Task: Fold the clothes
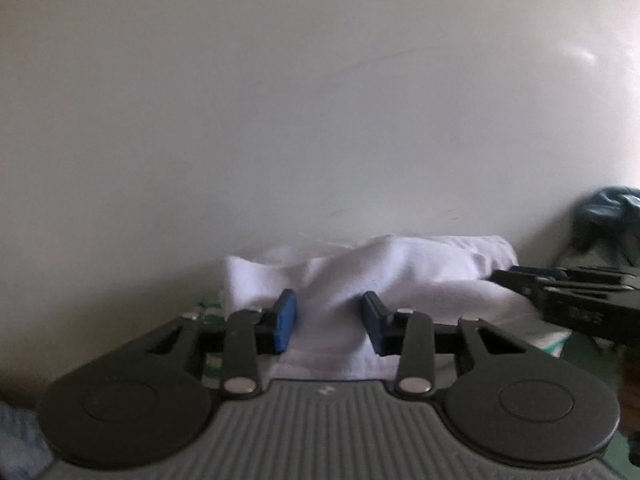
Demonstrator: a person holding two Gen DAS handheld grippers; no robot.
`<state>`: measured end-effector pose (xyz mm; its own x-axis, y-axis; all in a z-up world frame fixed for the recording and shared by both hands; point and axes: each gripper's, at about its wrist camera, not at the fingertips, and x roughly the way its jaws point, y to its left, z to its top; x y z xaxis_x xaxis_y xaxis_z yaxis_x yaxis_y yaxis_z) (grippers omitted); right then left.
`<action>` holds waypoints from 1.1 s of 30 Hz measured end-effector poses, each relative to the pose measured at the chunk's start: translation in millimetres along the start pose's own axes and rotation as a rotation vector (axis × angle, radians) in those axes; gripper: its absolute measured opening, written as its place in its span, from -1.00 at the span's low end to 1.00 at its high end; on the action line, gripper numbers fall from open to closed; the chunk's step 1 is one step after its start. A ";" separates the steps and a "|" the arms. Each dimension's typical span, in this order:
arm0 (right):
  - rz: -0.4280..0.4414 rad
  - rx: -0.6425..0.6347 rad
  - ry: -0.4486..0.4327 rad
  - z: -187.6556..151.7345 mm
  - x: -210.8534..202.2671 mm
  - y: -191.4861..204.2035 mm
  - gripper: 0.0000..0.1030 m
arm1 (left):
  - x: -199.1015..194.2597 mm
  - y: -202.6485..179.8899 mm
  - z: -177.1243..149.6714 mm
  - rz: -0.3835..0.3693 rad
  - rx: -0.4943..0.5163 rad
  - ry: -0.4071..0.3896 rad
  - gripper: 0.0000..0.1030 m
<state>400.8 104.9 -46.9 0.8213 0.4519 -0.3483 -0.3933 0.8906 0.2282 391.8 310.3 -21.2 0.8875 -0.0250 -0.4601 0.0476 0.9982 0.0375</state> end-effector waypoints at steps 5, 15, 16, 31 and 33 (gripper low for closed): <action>-0.012 -0.073 0.062 6.2 18.5 16.1 -0.55 | 16.4 -20.8 2.2 0.046 0.096 0.017 -0.11; -0.096 0.001 0.164 -18.2 -106.0 35.0 0.32 | -147.5 -62.5 -81.1 0.094 0.190 -0.033 0.69; -0.095 0.002 0.195 -35.4 -128.9 37.9 0.32 | -177.2 -63.7 -105.1 0.100 0.177 -0.008 0.72; -0.171 -0.004 0.495 -171.1 -284.5 117.6 0.64 | -355.1 -123.2 -239.2 0.202 0.077 0.227 0.99; -0.185 -0.024 0.520 -162.4 -288.2 120.6 0.63 | -367.4 -120.2 -226.2 0.221 0.037 0.211 0.99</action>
<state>49.5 90.2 -66.7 0.5677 0.2480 -0.7850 -0.2760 0.9557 0.1024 -43.7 212.1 -57.3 0.7635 0.2087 -0.6111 -0.1164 0.9753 0.1877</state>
